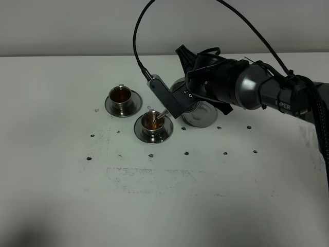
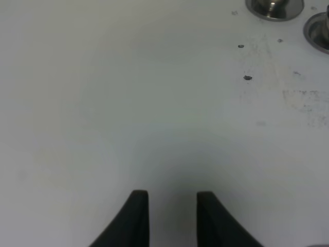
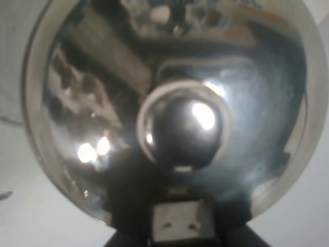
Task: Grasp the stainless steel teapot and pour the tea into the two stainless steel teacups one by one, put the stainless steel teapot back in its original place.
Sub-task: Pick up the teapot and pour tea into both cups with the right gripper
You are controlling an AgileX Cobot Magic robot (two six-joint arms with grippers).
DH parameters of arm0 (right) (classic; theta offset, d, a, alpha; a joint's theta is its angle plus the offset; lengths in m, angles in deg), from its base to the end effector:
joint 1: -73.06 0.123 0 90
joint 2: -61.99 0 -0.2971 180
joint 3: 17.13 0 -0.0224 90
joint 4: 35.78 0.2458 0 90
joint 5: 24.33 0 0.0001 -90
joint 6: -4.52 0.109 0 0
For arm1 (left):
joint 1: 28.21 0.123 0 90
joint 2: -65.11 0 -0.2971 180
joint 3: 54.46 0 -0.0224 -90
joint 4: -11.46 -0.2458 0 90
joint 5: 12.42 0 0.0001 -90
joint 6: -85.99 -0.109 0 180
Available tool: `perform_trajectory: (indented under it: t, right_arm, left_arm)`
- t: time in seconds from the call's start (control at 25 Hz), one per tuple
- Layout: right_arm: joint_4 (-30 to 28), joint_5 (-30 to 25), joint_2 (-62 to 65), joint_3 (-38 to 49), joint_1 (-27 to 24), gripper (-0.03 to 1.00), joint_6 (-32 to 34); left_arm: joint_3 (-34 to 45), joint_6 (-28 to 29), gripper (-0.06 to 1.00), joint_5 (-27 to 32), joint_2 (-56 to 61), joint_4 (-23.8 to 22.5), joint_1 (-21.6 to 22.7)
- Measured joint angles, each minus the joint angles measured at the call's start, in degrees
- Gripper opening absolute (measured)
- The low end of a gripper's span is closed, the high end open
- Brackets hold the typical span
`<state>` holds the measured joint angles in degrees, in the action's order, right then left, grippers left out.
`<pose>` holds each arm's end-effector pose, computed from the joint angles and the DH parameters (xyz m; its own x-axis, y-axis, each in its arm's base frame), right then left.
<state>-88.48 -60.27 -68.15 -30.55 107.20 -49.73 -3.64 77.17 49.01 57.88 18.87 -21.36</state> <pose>0.4279 0.2286 0.1853 0.3672 -0.7998 0.4748 -0.5786 -0.5961 -0.5566 -0.0021 -0.0127 0.2564 -0.4854 0.0335 -0.8737 0.0242 0.9994 0.0248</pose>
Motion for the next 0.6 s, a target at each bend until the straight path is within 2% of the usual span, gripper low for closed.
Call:
perform_trajectory:
  t: [0.24,0.6]
  right_arm:
    - [-3.7,-0.1,0.0,0.0,0.0,0.18,2.5]
    - [-5.4,-0.1,0.0,0.0,0.2,0.18,3.4]
  left_arm:
    - [0.0,0.0,0.28,0.0,0.0,0.0,0.0]
    - [0.0,0.0,0.28,0.0,0.0,0.0,0.0]
